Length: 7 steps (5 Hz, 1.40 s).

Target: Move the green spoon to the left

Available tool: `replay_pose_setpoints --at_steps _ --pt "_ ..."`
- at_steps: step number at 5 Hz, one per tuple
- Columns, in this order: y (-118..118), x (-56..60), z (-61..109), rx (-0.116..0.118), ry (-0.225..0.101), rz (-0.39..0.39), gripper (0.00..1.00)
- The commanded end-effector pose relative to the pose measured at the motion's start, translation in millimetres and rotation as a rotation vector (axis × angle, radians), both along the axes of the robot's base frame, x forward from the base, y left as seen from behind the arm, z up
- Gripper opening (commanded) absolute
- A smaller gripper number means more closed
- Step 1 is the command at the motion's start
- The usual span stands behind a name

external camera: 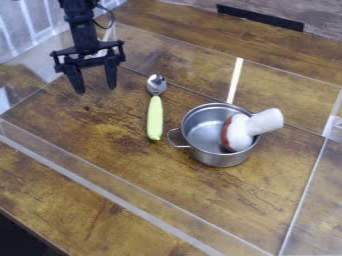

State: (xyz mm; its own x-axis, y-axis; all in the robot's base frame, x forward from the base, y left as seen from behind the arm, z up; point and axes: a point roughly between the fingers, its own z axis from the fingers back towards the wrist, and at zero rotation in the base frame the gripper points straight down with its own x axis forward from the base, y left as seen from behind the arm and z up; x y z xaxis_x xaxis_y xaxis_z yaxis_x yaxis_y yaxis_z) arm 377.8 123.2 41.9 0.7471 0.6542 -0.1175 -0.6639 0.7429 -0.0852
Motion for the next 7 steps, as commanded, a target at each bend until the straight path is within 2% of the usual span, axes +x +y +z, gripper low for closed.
replay_pose_setpoints --at_steps 1,2,3,5,6,7 --pt "-13 4.7 5.7 0.015 -0.035 0.021 0.00" --pt "-17 0.6 7.7 0.009 -0.026 0.059 0.00" --pt "-15 -1.8 17.2 0.004 -0.023 0.087 0.00" --pt "-13 6.3 29.2 -0.004 -0.016 0.065 0.00" --pt "-14 7.1 30.0 -0.016 -0.008 0.076 0.00" --pt "-17 1.1 24.3 -0.027 0.006 0.099 1.00"
